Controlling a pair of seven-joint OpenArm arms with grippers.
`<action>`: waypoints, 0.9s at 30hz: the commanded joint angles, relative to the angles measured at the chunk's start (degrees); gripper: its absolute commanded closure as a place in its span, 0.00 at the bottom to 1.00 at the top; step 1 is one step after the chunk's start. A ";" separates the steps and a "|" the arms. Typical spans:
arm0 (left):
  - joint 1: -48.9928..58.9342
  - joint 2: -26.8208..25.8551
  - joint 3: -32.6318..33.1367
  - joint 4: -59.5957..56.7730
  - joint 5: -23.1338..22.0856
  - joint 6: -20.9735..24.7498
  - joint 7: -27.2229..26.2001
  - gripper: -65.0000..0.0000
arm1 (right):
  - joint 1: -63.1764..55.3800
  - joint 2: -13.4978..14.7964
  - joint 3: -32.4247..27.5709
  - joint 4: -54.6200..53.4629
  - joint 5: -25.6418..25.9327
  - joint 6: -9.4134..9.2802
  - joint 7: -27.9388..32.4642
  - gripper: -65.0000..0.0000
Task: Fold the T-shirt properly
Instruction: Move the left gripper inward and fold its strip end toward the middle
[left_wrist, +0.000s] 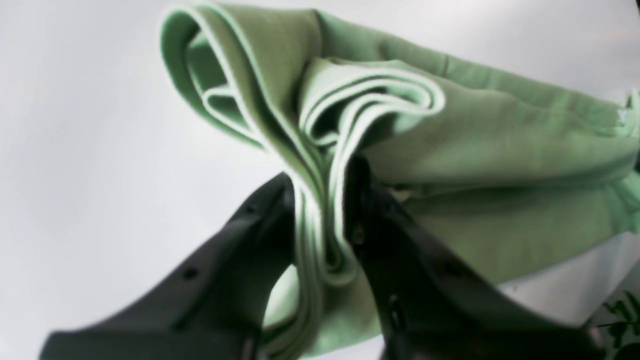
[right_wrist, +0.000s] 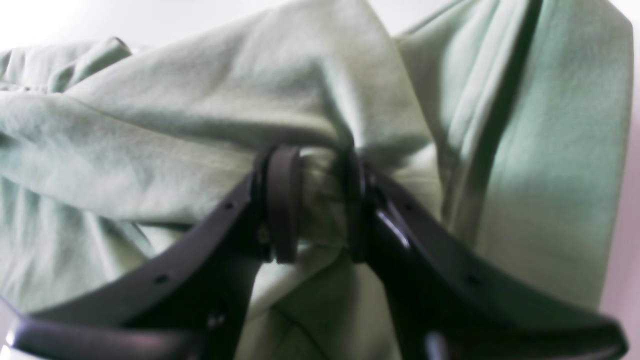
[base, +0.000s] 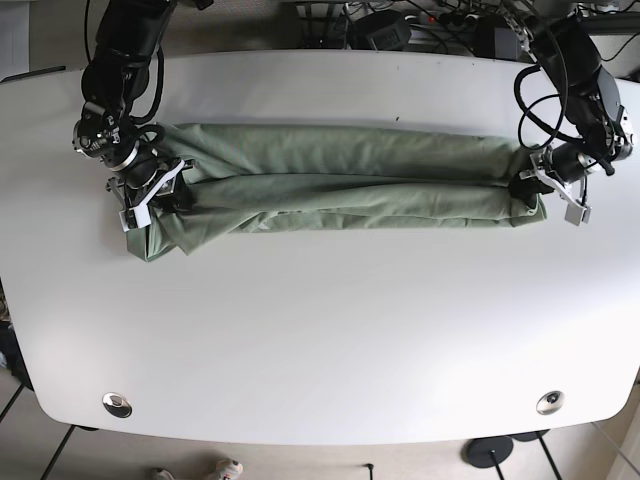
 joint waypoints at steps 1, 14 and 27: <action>-0.01 -0.80 0.11 7.90 -0.31 -0.03 0.85 0.94 | 0.09 0.44 0.16 0.45 -1.22 0.07 -1.34 0.78; 7.46 19.95 23.23 33.57 -0.13 3.61 4.72 0.94 | 0.09 0.44 -0.02 0.36 -1.04 0.07 -1.34 0.78; 5.52 20.83 27.98 31.64 -0.13 10.30 -6.10 0.93 | 0.00 0.44 0.16 0.36 -1.13 0.15 -1.34 0.78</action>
